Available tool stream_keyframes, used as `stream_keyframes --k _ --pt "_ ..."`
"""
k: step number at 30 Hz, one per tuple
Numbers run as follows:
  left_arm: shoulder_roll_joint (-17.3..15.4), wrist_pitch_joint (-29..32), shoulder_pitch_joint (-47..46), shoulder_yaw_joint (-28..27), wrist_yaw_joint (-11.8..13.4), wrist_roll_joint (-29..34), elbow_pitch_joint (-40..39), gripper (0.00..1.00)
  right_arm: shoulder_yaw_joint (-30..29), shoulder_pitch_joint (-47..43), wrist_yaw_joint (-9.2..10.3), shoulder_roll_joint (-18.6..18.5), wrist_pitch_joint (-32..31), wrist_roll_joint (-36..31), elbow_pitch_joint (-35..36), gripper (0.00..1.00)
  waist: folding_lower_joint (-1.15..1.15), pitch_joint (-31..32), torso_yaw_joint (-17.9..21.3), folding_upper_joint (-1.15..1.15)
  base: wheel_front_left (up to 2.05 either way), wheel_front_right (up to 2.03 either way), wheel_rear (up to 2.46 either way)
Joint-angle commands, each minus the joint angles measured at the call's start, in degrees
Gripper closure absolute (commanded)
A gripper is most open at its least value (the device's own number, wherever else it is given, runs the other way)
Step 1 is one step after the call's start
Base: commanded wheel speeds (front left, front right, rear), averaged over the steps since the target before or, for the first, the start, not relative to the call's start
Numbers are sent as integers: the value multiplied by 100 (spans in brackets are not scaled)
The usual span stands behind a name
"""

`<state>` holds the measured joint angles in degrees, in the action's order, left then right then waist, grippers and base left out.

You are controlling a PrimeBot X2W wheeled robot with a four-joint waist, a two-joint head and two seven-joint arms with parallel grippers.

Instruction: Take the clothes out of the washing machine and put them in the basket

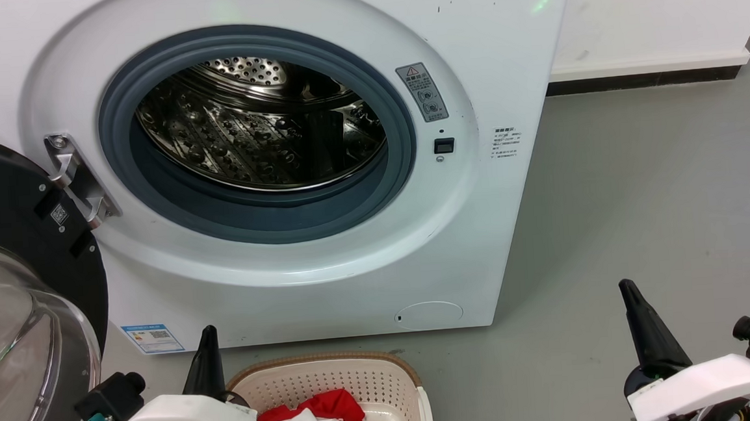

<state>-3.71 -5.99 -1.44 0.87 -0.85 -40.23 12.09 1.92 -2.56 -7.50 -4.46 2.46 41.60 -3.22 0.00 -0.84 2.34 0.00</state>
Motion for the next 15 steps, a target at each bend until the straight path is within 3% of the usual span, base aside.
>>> stream_keyframes --k 1,15 --pt "-10 34 -150 -52 -36 -185 -55 100 -23 154 0 -44 -23 208 24 100 0 1 -3 0 0 0 0" --pt "9 297 -229 -204 -176 -1261 -3 100 -109 323 0 -70 -136 1326 -205 100 0 11 -39 0 0 0 0"
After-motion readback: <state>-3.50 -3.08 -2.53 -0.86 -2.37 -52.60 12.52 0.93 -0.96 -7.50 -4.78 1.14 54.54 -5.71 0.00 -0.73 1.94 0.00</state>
